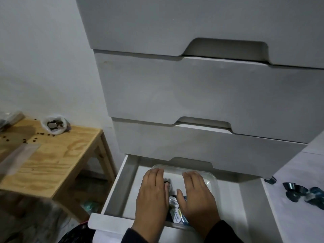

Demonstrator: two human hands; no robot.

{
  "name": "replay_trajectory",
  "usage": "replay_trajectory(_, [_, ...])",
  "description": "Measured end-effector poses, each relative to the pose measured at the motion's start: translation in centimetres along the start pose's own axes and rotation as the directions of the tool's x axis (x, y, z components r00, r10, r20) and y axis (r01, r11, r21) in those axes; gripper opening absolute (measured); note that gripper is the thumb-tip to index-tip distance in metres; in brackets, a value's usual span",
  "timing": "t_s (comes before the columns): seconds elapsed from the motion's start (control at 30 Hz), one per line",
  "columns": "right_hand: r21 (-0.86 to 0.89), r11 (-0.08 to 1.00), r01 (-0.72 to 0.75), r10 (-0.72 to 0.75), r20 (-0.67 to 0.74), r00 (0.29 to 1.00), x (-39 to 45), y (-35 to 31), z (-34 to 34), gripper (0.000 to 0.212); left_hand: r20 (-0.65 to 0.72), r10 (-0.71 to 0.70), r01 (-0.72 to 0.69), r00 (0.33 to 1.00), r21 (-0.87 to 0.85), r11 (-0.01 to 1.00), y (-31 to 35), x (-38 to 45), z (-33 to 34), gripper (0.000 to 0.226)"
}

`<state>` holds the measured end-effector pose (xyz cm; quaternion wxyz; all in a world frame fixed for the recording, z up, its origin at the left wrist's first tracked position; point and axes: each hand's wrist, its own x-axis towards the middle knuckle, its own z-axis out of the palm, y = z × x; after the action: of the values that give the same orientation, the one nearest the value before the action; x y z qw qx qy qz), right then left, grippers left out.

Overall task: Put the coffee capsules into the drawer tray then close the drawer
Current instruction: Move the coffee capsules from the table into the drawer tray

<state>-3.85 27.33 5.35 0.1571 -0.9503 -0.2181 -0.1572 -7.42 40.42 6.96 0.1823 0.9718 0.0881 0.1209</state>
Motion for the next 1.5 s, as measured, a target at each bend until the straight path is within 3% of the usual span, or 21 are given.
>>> replay_trajectory(0.2, [-0.023, 1.0, -0.008, 0.007, -0.044, 0.999, -1.6, 4.9, -2.2, 0.047, -0.062, 0.112, -0.117, 0.992, -0.082, 0.99, 4.7, -0.1, 2.2, 0.041])
replay_trajectory(0.37, [-0.046, 0.998, 0.049, -0.054, -0.106, 0.993, -4.7, 12.3, -4.3, 0.043, 0.03, 0.115, -0.109, 0.993, -0.162, 0.981, 13.2, -1.2, 3.5, 0.056])
replay_trajectory(0.43, [-0.037, 0.998, 0.057, -0.061, -0.134, 0.989, -5.8, 15.9, -5.9, 0.042, 0.05, 0.104, -0.093, 0.993, -0.188, 0.978, 17.1, -2.0, 4.4, 0.052])
replay_trajectory(0.57, [-0.019, 1.0, 0.009, -0.013, -0.231, 0.973, -7.5, 23.1, -9.4, 0.04, -0.067, 0.187, -0.198, 0.98, -0.239, 0.951, 23.8, -3.2, 8.5, 0.037])
replay_trajectory(0.63, [0.005, 0.999, -0.038, 0.038, -0.223, 0.974, -8.3, 26.5, -10.5, 0.041, -0.043, 0.187, -0.192, 0.981, -0.268, 0.944, 26.8, -3.6, 10.1, 0.032])
replay_trajectory(0.9, [-0.019, 0.987, -0.162, 0.162, 0.012, 0.987, -10.6, 36.3, -9.2, 0.035, 0.177, 0.084, -0.028, 0.981, -0.298, 0.954, 34.3, -2.2, 15.6, 0.038])
replay_trajectory(1.0, [-0.031, 0.983, -0.182, 0.184, 0.097, 0.978, -10.3, 38.3, -8.1, 0.052, 0.294, -0.01, 0.096, 0.956, -0.281, 0.955, 35.2, -0.2, 17.5, 0.038])
replay_trajectory(1.13, [-0.06, 0.983, -0.172, 0.179, 0.155, 0.972, -9.3, 39.9, -6.7, 0.047, 0.415, -0.151, 0.277, 0.897, -0.263, 0.924, 35.5, 2.2, 20.8, 0.038])
replay_trajectory(1.37, [0.079, 0.952, -0.296, 0.267, 0.26, 0.928, -8.2, 42.0, -3.8, 0.029, 0.455, -0.236, 0.426, 0.859, -0.377, 0.823, 36.0, 5.8, 24.8, 0.039])
replay_trajectory(1.5, [0.056, 0.969, -0.239, 0.216, 0.276, 0.937, -8.0, 42.6, -3.2, 0.028, 0.436, -0.252, 0.453, 0.864, -0.453, 0.768, 36.5, 6.9, 26.1, 0.032])
